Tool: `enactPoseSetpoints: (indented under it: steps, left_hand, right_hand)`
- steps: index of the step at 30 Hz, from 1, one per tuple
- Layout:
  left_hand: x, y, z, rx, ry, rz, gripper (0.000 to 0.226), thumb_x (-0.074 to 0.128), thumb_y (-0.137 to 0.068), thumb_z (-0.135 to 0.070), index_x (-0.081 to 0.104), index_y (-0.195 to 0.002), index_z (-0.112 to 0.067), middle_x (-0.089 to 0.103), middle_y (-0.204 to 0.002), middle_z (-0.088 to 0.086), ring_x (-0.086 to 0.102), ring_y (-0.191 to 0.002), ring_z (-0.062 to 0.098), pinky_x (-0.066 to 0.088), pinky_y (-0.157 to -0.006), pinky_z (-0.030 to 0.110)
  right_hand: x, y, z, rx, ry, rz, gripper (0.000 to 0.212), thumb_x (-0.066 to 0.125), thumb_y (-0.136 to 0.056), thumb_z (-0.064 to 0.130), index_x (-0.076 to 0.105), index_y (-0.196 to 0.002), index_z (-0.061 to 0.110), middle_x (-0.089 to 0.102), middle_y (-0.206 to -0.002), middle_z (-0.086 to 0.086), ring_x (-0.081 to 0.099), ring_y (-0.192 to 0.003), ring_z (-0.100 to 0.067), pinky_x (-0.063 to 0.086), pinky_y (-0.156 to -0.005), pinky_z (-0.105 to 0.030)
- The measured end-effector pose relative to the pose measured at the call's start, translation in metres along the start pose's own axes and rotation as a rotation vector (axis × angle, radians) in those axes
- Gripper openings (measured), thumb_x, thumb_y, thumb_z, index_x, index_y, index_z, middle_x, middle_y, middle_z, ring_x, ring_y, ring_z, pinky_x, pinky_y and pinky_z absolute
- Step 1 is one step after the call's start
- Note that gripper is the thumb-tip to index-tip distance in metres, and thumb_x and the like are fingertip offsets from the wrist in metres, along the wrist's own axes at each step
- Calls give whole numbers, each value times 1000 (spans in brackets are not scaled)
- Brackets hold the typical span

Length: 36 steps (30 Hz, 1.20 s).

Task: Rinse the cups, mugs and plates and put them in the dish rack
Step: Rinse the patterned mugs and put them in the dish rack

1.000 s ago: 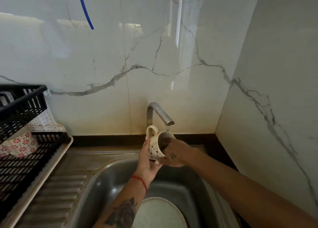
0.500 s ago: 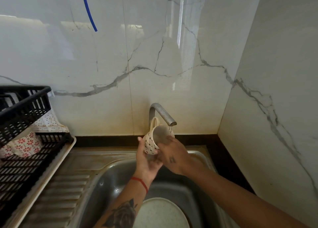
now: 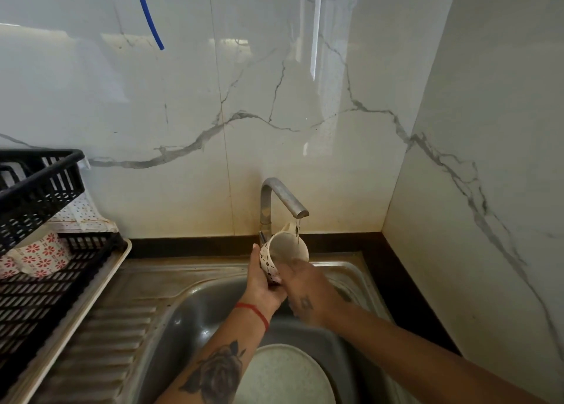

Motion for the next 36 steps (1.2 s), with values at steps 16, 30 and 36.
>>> enactPoseSetpoints:
  steps: [16,30,36]
  left_hand:
    - [1,10,-3,33,-48,31,60,67,-77,-53,61,-111,-3,72,-88,21,66,-87,34,57,-57,38]
    - [-1,8,-4,26,-155,-52,77,59,-81,-62,47,-131,-5,52,-126,27,56,-109,42,53,-74,53]
    - [3,5,4,69,-135,43,73,55,-80,-66,58,-123,-8,64,-117,23,61,-108,38,51,-91,52]
  right_hand:
    - [-40,17,25,-338,156,-115,47,74,-81,15,61,-127,10,63,-126,-8,55,-123,-23,27,-113,-41]
    - [-16,17,-10,-234,274,63,38,63,-89,14,55,-126,10,55,-135,-13,36,-138,-32,7,-110,-35]
    - [-40,-1,4,-20,72,-203,36,68,-85,21,60,-119,10,67,-117,-12,60,-113,-31,43,-100,-40]
Point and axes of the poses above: each hand's wrist, its own y-axis away from the middle knuckle, its own x-axis out of the palm, z = x × y, the point moved 10 cm from there along -y, towards the middle knuckle
